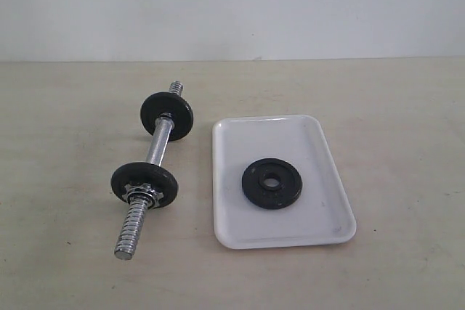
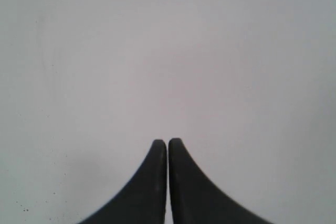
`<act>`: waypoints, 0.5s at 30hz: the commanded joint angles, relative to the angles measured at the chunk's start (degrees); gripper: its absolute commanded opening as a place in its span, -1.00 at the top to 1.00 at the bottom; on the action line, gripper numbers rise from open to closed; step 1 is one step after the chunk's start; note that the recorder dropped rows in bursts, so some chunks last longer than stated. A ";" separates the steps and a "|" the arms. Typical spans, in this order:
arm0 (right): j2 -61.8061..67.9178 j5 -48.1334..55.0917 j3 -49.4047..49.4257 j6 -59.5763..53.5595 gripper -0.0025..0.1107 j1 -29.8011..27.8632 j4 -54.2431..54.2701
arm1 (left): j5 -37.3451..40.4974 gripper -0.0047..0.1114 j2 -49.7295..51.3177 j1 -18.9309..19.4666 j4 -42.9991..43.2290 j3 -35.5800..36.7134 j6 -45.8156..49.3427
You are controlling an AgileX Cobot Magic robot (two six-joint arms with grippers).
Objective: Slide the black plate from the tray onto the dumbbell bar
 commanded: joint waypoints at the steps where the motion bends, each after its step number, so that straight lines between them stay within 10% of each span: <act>1: 0.33 0.40 -0.18 -0.08 0.96 -0.32 -0.29 | -0.22 0.83 -0.12 -0.19 0.26 0.19 0.47; 15: 0.33 0.40 -0.18 -0.08 0.96 -0.32 -0.29 | -28.22 0.83 -0.12 -0.19 -6.47 0.19 -1.17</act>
